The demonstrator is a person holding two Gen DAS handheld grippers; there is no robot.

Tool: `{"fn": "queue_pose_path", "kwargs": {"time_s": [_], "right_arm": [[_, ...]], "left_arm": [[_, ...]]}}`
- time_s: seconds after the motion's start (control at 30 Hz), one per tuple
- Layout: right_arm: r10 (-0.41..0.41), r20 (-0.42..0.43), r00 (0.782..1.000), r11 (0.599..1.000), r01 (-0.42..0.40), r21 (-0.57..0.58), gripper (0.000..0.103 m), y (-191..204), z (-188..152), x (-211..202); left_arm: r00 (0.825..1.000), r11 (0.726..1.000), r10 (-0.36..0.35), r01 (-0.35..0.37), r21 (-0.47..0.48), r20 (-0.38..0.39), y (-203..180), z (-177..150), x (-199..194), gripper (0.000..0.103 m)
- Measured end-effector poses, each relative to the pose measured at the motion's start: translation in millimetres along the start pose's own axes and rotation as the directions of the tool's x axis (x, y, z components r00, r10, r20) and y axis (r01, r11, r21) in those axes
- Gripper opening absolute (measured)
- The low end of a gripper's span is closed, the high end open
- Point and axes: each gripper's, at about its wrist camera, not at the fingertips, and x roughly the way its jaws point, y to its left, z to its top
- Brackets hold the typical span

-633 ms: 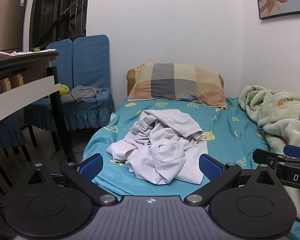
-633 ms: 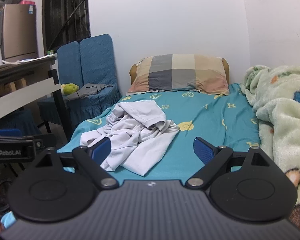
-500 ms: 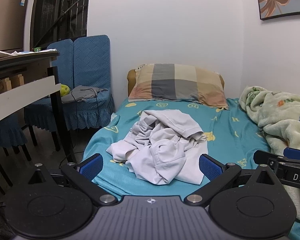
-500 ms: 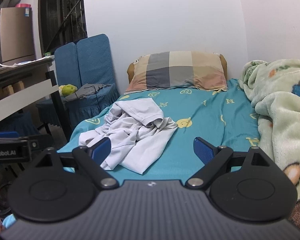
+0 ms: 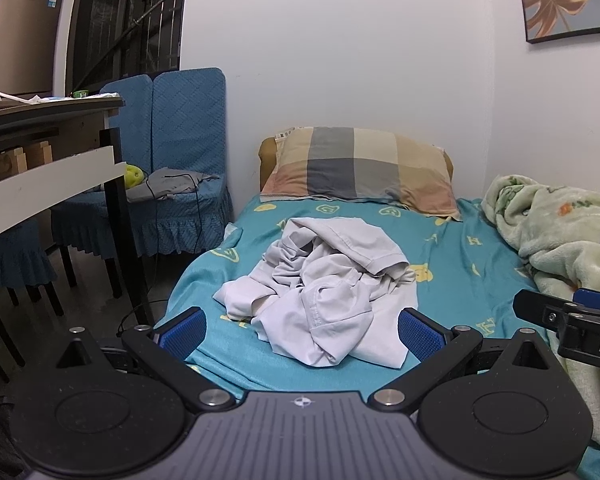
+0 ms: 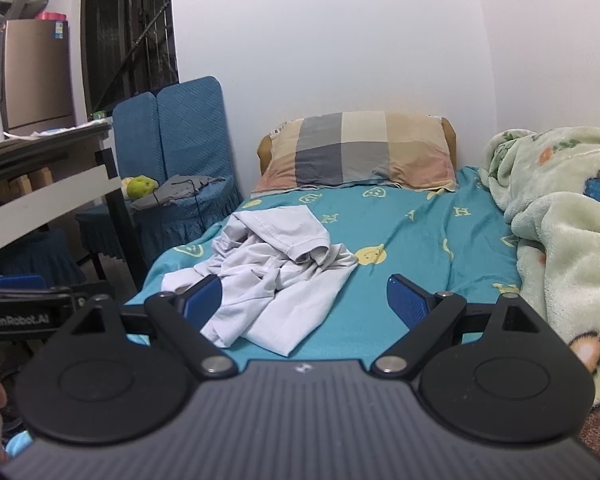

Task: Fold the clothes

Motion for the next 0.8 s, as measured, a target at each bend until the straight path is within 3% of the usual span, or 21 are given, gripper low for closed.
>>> {"fn": "queue_pose_path", "kwargs": {"time_s": [0.8], "right_arm": [[-0.009,0.001,1.000,1.000,0.009,0.021,0.091,-8.8,-0.9,0.0]], "left_arm": [[1.000,0.999,-0.022,0.022,0.046,0.006,-2.2,-5.7,-1.4,0.103]]}}
